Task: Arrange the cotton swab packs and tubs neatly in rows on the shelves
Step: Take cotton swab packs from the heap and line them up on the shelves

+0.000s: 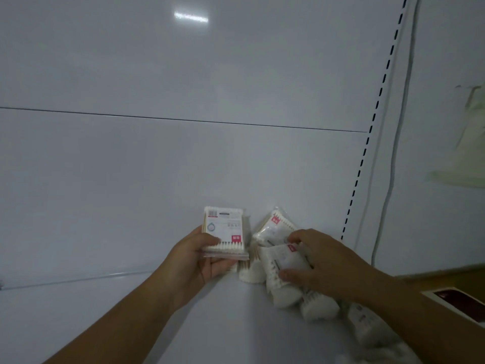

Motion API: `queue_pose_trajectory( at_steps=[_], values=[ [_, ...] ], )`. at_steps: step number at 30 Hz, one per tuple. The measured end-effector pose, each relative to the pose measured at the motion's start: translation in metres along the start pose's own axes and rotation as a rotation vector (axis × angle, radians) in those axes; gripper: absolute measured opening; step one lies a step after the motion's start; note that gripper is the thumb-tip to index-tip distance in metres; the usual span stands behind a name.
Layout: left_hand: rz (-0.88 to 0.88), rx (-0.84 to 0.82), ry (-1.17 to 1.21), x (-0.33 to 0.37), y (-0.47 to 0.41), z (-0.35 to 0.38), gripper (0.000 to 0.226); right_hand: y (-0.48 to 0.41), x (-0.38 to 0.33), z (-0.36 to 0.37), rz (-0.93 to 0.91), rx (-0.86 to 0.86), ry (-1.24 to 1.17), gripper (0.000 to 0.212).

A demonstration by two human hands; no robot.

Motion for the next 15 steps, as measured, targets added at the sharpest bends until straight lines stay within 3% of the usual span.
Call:
queue_pose_trajectory(
  at_steps=[6, 10, 15],
  values=[
    [-0.015, -0.058, -0.027, -0.001, -0.001, -0.001, 0.060, -0.005, -0.002, 0.004, 0.059, 0.042, -0.024, 0.094],
    [-0.013, -0.069, -0.029, 0.000, -0.002, -0.003, 0.057, -0.004, -0.009, 0.001, 0.016, 0.137, -0.089, 0.065],
    [-0.087, -0.219, -0.053, 0.004, 0.000, -0.005, 0.069, -0.007, -0.018, -0.022, -0.096, 0.253, -0.623, 0.061]
  ],
)
Point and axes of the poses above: each hand's wrist, its own y-axis away from the middle knuckle, its own z-axis out of the palm, x = y × z, the point moved 1 cm from there along -y, towards the middle knuckle, and after that the axes turned 6 degrees about -z, right-handed, at the moved point
